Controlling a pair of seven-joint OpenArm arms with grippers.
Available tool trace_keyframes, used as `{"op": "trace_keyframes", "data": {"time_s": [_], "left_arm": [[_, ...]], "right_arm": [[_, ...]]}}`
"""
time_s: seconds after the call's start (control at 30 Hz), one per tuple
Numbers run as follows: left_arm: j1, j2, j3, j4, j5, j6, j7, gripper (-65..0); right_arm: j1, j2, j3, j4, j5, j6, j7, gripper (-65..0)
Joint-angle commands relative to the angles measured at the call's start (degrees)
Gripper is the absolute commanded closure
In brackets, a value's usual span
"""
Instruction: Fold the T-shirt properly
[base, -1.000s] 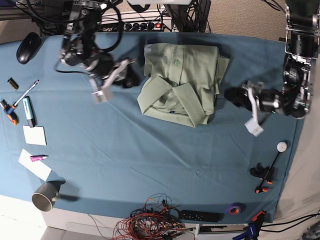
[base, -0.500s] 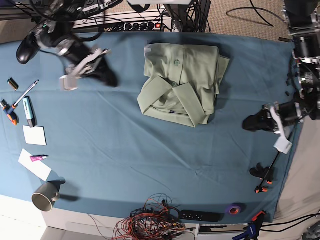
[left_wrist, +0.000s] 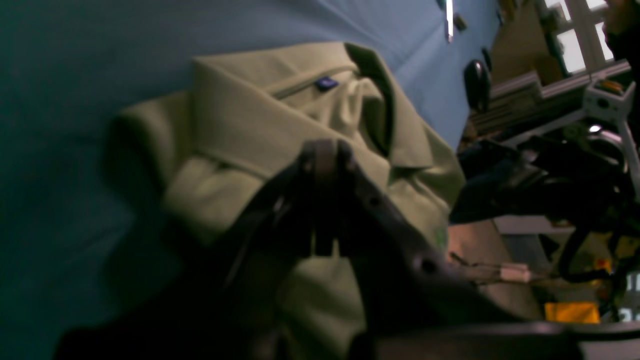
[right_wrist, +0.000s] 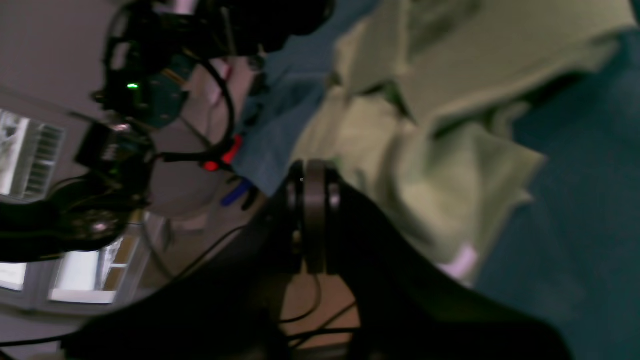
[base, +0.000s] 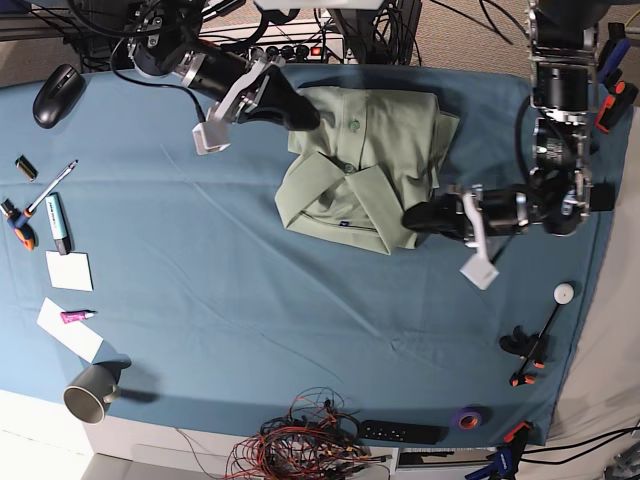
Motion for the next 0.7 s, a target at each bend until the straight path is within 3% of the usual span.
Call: {"op": "trace_keyframes", "data": {"time_s": [0.0,0.33,0.67], "left_arm": [[-1.2,0.2,0.5,0.8,-0.3,-0.4,-1.6,0.0],[-1.2,3.4,5.6,0.8,14.1,0.3,-9.3,0.0],[-1.3,3.3,5.9,0.8,32.3,10.4,-20.0,0.0]], "right_arm": [[0.0,-0.1,0.0,0.2,0.8,0.3,1.6,0.0],[1.8,-0.1,0.0,-13.3,-4.5,0.3,5.2,0.0],[0.1,-0.1,0.0,-17.7,-4.5,0.3,3.4,0.0]]}}
